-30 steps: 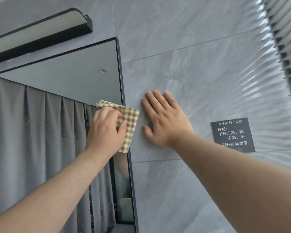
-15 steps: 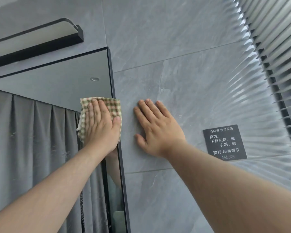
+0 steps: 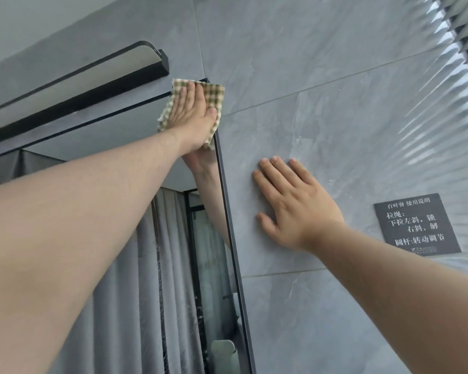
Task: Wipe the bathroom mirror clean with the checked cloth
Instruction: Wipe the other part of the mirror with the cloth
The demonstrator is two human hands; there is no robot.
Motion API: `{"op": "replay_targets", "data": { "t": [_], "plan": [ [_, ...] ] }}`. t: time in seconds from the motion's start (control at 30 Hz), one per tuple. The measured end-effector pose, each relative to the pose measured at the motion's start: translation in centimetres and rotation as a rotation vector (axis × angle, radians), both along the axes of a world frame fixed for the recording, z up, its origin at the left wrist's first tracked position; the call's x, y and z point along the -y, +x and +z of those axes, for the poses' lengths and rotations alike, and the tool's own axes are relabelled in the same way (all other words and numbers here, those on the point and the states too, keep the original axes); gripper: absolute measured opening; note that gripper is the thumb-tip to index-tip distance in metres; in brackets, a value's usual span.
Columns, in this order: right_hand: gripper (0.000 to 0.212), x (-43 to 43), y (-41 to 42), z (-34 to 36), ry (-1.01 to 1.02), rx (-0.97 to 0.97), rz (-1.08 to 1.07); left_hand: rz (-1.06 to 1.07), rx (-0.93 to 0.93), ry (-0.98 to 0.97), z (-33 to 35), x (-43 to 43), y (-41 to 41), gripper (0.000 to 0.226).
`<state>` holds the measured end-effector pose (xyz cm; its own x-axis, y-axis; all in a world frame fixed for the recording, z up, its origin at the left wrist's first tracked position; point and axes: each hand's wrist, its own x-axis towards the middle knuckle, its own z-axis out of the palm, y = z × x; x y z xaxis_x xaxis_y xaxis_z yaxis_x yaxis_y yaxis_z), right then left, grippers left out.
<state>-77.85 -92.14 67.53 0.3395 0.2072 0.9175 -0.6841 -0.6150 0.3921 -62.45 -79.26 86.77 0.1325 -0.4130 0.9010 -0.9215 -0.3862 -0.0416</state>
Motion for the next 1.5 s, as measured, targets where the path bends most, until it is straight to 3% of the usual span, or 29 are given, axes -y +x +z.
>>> {"op": "replay_targets", "data": {
  "t": [0.3,0.7,0.87,1.03,1.5],
  "plan": [
    [0.078,-0.2,-0.1,0.1,0.031,-0.017,-0.023,0.021,0.101,0.064,-0.8,-0.9,0.6,0.064],
    [0.078,-0.4,-0.2,-0.2,0.055,-0.030,-0.001,0.087,0.390,0.292,-21.9,-3.1,4.0,0.070],
    [0.078,-0.5,-0.1,-0.4,0.065,-0.025,-0.008,0.099,0.515,0.303,-25.2,-3.6,5.6,0.070],
    [0.079,-0.3,0.0,-0.3,0.054,-0.022,-0.014,0.052,0.384,0.237,-20.8,-2.7,3.9,0.070],
    [0.077,0.0,0.2,-0.4,0.027,-0.005,-0.041,0.070,0.026,-0.025,1.7,0.3,-0.5,0.068]
  ]
}}
